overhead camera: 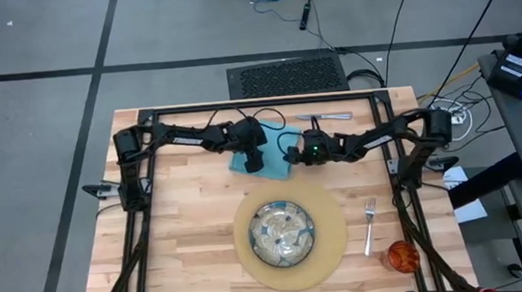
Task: Set table place
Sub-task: Fold the blue napkin
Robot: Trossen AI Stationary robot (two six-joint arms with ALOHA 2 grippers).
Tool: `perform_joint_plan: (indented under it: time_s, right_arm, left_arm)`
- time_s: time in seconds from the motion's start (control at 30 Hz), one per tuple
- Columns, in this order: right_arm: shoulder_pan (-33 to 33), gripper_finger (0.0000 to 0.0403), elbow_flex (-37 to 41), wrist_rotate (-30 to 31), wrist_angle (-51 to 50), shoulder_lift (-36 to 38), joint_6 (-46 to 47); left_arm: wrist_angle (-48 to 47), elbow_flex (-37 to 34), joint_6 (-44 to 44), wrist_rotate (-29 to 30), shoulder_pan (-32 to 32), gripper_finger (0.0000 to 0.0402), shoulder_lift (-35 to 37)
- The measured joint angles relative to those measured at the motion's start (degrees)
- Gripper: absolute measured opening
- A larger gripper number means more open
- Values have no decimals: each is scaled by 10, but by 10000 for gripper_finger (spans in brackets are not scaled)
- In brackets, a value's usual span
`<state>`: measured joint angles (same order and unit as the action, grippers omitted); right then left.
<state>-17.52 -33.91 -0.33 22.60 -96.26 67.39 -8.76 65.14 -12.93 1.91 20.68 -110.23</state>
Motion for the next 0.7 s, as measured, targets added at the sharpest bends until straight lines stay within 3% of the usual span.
perform_joint_plan:
  time_s: [0.23,0.4,0.7]
  right_arm:
    - [-2,261,-67,3,25,-45,-4]
    - [-5,244,-138,-1,-46,-84,-40]
    - [3,108,-169,8,-98,-72,-97]
  left_arm:
    - [9,0,-4,-1,-6,203,0]
    - [-2,0,-10,-1,-7,203,0]
    - [-11,-11,-10,3,-4,203,1]
